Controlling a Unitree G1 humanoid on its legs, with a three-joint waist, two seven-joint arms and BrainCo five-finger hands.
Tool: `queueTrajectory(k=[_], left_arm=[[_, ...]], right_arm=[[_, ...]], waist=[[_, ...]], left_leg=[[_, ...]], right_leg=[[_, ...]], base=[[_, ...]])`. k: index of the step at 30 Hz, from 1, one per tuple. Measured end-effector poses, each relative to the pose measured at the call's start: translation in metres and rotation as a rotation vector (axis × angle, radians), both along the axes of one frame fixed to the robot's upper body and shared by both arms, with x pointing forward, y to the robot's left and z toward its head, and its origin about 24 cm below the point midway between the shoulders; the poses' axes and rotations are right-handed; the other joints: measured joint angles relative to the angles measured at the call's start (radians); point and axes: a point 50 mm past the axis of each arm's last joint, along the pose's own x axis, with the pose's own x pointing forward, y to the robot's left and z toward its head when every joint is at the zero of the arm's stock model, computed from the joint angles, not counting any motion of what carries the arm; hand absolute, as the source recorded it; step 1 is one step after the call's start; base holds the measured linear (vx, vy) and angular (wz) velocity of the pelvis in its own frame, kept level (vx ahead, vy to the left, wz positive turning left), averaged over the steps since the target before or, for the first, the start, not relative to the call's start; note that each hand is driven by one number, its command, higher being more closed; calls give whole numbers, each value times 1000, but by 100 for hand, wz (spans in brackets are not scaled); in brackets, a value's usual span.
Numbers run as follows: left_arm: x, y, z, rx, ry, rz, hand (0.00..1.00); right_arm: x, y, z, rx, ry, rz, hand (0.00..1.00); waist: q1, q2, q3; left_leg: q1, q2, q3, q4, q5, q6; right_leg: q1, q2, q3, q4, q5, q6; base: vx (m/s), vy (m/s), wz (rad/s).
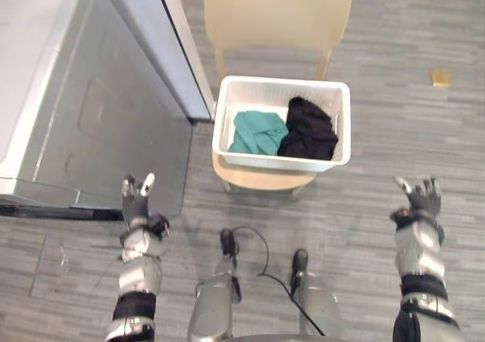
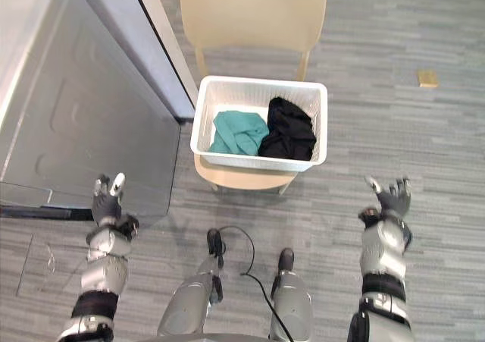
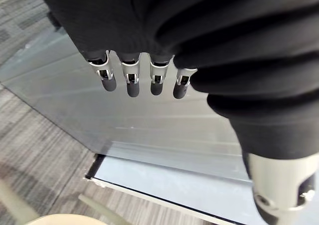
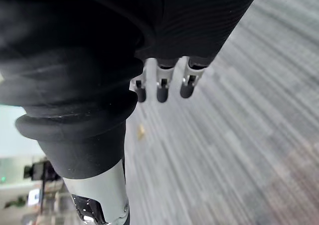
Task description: Pick up the laundry basket with both hands and put the clothes into the washing machine.
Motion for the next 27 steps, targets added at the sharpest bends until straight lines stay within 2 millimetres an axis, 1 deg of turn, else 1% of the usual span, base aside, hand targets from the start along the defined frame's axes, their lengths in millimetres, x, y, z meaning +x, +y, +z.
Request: queueTrajectory(k=[1, 2, 3, 4, 5, 6, 7, 9, 10, 11, 12, 14, 15, 16, 18, 21, 22, 25, 27], left_arm=[[-16, -4, -21, -24, 84, -2, 0], [-26, -9, -37, -51, 152, -8, 0], [-42, -18, -58, -104, 244, -11, 0], [-49, -23, -68, -131, 285, -16, 0], [-65, -35, -85, -182, 369, -19, 0], [-82, -46, -101, -230, 453, -19, 0], [-91, -51, -109, -249, 496, -16, 0], [-129, -65, -133, -305, 678, -15, 0], [-132, -63, -135, -313, 689, 4, 0], [-138, -60, -138, -322, 715, 12, 0], [-151, -59, -144, -333, 776, 17, 0], [-165, -58, -149, -344, 838, 10, 0], [-175, -58, -152, -345, 885, -4, 0], [-182, -57, -154, -368, 900, 14, 0], [-189, -51, -154, -347, 927, 12, 0], [-192, -48, -154, -324, 946, -4, 0], [-192, -47, -154, -323, 947, -6, 0], [-192, -46, -154, -319, 945, -24, 0], [-188, -45, -153, -303, 938, -44, 0]], right_arm=[[-18, 3, -16, 2, 60, -12, 0], [-32, 6, -26, 0, 106, -12, 0], [-47, 12, -40, 4, 167, -8, 0], [-53, 15, -46, 8, 196, -6, 0], [-65, 24, -57, 33, 235, 0, 0], [-75, 34, -68, 54, 275, 22, 0], [-81, 39, -75, 66, 302, 33, 0], [-106, 63, -108, 187, 430, 56, 0], [-114, 69, -117, 221, 470, 60, 0], [-127, 77, -130, 272, 540, 63, 0], [-145, 90, -147, 352, 638, 78, 0], [-161, 99, -157, 409, 720, 102, 0], [-171, 105, -162, 442, 770, 125, 0], [-176, 105, -164, 452, 791, 136, 0], [-177, 100, -164, 427, 823, 164, 0], [-171, 96, -163, 399, 835, 192, 0], [-169, 97, -162, 398, 833, 198, 0], [-174, 105, -166, 402, 873, 265, 0], [-169, 108, -166, 390, 872, 294, 0]], waist=[[-2, 1, -30], [-2, 2, -57], [-2, 1, -82], [-2, 1, -92], [-2, 1, -112], [0, 0, -130], [0, 0, -139], [0, -1, -185], [0, -1, -196], [2, 1, -205], [2, -1, -210], [1, 8, -219], [0, 8, -220], [0, 7, -219], [1, 0, -223], [1, -4, -230], [1, -4, -230], [1, -6, -228], [1, -5, -227]], left_leg=[[18, 0, 1, 0, -7, -2], [31, 1, 3, 0, -17, -7], [57, 2, 8, -1, -28, -2], [70, 2, 9, -1, -32, 0], [95, 2, 14, -1, -50, -11], [121, 3, 24, -3, -60, -6], [133, 3, 31, -5, -66, -8], [167, 3, 34, -8, -79, -10], [171, 3, 32, -8, -81, -9], [185, 4, 31, -8, -83, -9], [208, 1, 30, -8, -89, -8], [231, -1, 30, -9, -98, -13], [254, -3, 26, -8, -99, -13], [280, -6, 19, -8, -100, -11], [308, -7, 5, -9, -101, -12], [303, 0, -9, -9, -102, -13], [298, 1, -18, -9, -102, -13], [269, 2, -65, -8, -96, -17], [222, 0, -117, -8, -76, -16]], right_leg=[[25, 1, -1, -18, 0, 2], [43, 3, -1, -35, 2, 7], [74, 7, -1, -59, 1, 12], [91, 8, -1, -70, 0, 12], [125, 8, -4, -86, 0, 12], [154, 8, -5, -99, 0, 12], [168, 8, -6, -106, 0, 12], [213, 9, -10, -128, 0, 13], [221, 10, -15, -133, -1, 13], [239, 11, -18, -142, -1, 13], [269, 11, -21, -153, -3, 16], [296, 10, -22, -163, -4, 17], [323, 11, -23, -173, 0, 23], [354, 12, -27, -174, 4, 20], [388, 14, -37, -176, -4, 21], [391, 23, -51, -176, -13, 20], [391, 26, -57, -179, -14, 19], [403, 39, -106, -198, -15, 12], [395, 51, -161, -206, -18, 7]], base=[[82, -25, -1], [95, -22, -4], [79, -16, -5], [95, -12, -2], [78, -3, 0], [75, 0, 0], [65, 0, -3], [79, -6, 2], [95, -9, 9], [74, -7, 10], [83, -6, 7], [71, -5, 2], [95, -27, 5], [79, -28, 10], [34, -36, 16], [-18, -34, 13], [-36, -34, 28], [-39, -43, 47], [-34, -45, 68]])
